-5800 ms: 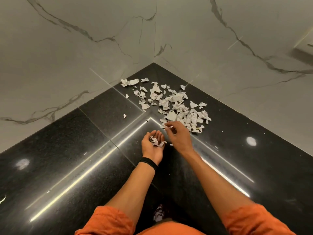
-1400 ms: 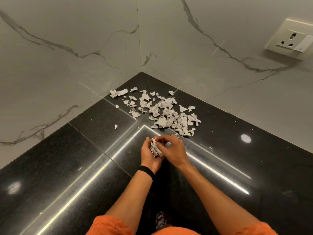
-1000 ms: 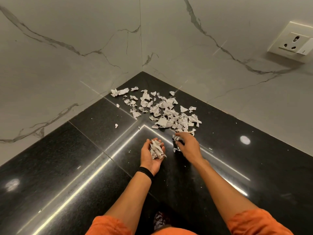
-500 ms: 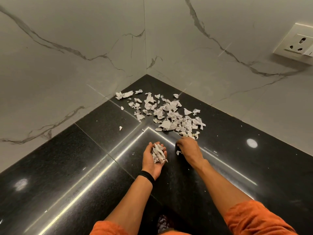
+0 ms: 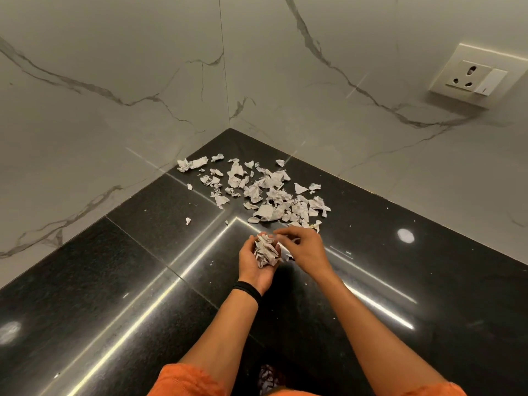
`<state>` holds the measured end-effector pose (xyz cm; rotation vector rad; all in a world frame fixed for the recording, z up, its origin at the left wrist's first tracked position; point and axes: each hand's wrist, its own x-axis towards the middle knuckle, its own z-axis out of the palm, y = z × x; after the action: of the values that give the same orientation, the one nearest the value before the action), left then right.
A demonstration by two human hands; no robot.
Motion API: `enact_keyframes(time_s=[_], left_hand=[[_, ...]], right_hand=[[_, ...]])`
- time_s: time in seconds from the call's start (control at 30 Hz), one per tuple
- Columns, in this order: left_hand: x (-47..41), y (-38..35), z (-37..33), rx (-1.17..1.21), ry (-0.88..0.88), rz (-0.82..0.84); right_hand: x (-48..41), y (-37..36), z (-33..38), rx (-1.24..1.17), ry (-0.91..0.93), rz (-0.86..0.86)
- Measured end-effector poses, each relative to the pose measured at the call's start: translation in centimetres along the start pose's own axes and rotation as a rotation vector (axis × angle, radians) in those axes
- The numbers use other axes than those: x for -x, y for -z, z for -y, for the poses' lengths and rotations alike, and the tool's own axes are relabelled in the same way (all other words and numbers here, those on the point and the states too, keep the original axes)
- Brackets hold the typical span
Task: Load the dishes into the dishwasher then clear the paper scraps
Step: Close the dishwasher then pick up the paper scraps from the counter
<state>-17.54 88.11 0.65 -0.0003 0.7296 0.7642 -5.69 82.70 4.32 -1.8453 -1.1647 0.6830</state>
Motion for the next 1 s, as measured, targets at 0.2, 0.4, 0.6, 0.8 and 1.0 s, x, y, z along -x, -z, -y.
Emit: enact_keyframes(time_s=[0.2, 0.4, 0.6, 0.8, 1.0], left_hand=[[0.2, 1.1, -0.4, 0.017, -0.007, -0.057], [0.7, 1.5, -0.7, -0.018, -0.031, -0.079], [0.6, 1.0, -0.2, -0.072, -0.051, -0.074], [0.7, -0.1, 0.0, -0.052, 0.015, -0.01], [0.0, 0.6, -2.1, 0.049, -0.029, -0.003]], right_hand=[[1.3, -0.7, -4.4, 0.538, -0.007, 0.081], [2.9, -2.2, -5.5, 0.565, 0.11, 0.031], [1.9, -0.9, -1.6, 0.012, -0.008, -0.103], [1.2, -1.2, 2.7, 0.114, 0.147, 0.122], [-2.2, -1.5, 2.2, 0.063, 0.084, 0.023]])
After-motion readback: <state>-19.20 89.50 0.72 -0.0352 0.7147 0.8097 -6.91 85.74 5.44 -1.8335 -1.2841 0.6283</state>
